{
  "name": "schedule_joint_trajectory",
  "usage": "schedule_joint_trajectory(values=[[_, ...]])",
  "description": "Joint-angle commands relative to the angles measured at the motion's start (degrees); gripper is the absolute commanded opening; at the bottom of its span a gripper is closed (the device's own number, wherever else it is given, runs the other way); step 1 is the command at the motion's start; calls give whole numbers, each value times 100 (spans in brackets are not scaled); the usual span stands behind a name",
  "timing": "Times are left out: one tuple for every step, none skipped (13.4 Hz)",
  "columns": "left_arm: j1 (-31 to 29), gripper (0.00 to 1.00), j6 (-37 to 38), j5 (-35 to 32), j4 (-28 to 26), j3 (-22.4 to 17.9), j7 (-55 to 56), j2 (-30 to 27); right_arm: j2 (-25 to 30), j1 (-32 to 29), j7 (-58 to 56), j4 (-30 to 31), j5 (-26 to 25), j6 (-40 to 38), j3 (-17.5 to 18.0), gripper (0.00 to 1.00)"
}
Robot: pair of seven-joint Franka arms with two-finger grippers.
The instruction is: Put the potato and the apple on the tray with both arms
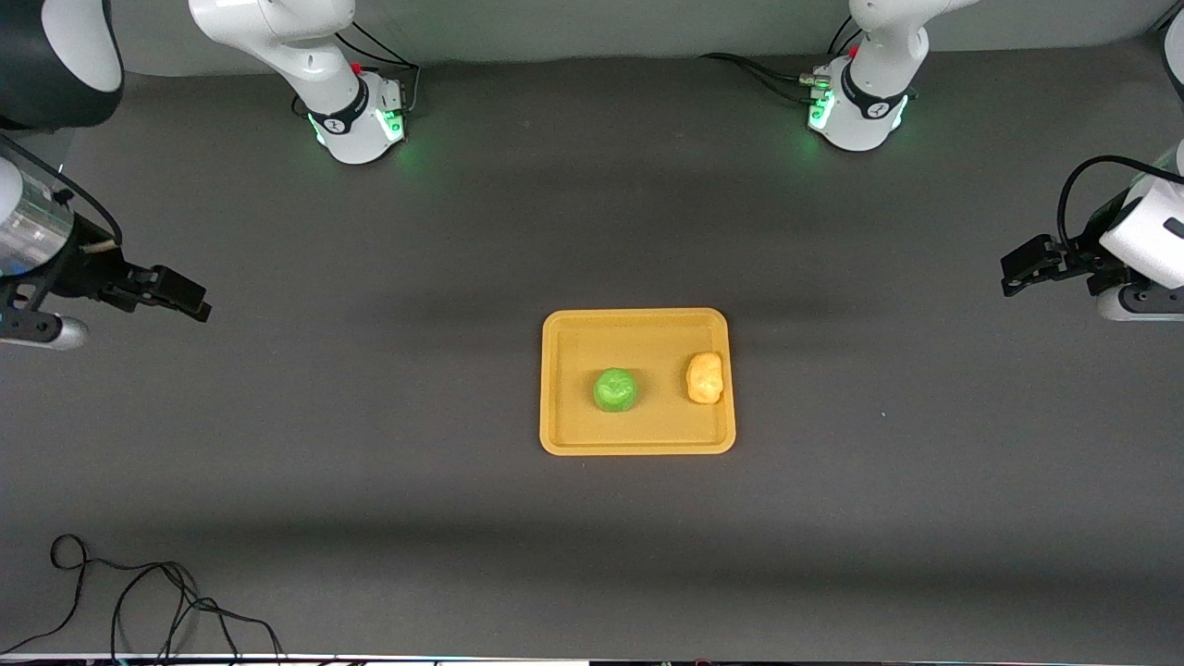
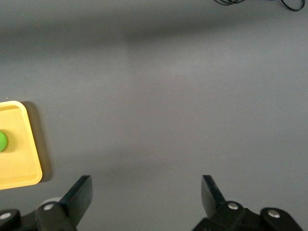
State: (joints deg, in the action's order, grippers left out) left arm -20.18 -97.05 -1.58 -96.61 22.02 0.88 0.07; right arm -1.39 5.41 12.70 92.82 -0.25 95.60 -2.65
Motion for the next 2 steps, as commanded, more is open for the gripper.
schedule_joint_trajectory(values=[[41,100,-130,-27,-165,-40,-79,-95,192,118,-83,210,140,81,-69,100],[41,100,-156,-27,-182,-40,-96,-95,183,119,-83,210,140,99,-69,100]])
